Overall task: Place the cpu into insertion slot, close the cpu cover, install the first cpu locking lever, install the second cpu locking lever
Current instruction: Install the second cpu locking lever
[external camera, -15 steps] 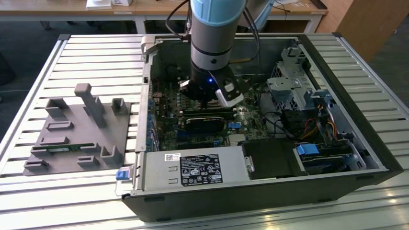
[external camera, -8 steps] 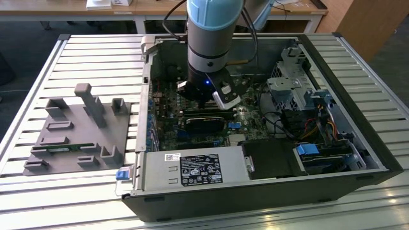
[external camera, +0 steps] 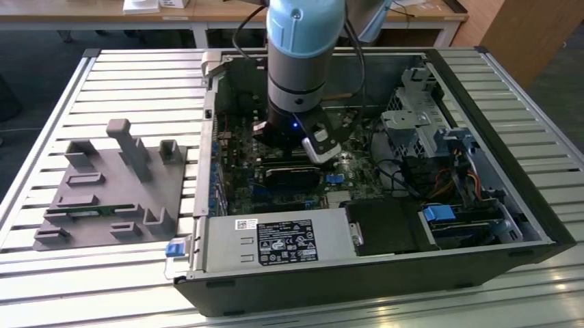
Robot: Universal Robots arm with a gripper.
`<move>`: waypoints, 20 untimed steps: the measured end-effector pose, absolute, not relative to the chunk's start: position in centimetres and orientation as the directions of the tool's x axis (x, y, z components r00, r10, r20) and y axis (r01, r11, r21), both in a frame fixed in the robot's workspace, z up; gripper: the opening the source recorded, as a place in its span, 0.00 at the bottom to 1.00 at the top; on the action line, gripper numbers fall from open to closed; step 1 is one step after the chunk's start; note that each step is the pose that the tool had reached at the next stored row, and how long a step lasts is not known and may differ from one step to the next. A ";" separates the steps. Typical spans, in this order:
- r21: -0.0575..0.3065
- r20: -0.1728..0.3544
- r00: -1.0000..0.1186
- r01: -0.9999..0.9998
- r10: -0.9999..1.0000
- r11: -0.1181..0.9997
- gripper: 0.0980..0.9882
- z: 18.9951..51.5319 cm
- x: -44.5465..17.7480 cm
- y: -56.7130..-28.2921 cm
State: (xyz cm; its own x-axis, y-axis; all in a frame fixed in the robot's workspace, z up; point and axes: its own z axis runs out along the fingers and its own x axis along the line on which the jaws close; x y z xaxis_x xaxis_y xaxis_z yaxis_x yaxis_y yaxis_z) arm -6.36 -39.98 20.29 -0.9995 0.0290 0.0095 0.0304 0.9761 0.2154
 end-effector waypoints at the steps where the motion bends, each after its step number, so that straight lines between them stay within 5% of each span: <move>1: 0.216 0.010 -1.000 0.030 0.029 0.976 0.01 20.1 -6.4 -40.0; 20: 0.259 0.011 -1.000 0.030 0.028 0.965 0.01 19.4 -7.3 -40.6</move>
